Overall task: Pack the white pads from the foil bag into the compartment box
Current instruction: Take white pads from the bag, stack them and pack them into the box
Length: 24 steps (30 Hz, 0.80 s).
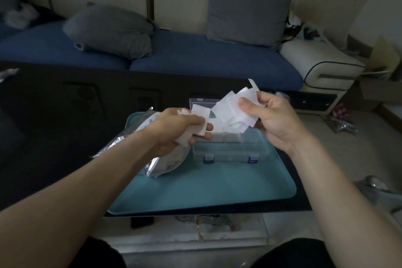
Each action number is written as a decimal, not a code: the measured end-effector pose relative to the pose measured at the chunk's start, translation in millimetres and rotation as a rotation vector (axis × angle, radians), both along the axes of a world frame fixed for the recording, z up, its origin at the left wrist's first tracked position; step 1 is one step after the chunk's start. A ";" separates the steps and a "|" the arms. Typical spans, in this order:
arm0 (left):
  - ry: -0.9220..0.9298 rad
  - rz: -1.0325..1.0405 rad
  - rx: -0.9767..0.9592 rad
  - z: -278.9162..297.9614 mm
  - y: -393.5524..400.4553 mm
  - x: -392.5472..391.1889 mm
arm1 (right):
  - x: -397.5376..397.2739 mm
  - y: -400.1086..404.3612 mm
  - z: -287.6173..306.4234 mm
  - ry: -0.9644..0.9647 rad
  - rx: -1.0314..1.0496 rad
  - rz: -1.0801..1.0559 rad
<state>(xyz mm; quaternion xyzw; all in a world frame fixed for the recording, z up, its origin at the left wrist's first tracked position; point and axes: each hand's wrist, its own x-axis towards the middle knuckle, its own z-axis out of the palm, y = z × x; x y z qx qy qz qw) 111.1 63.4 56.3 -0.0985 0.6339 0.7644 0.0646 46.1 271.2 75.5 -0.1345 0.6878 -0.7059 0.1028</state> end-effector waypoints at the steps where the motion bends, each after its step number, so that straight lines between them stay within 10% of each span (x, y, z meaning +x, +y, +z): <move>1: 0.005 -0.035 -0.026 0.3 0.7 1.4 | 1.3 0.5 2.2 -0.017 -0.024 0.053; 11: -0.051 -0.336 0.279 10.3 12.2 9.5 | 14.6 -19.3 -2.8 0.161 0.172 0.125; 24: 0.065 -0.307 0.101 -1.1 8.2 8.5 | 11.3 -9.6 0.1 0.145 0.246 0.026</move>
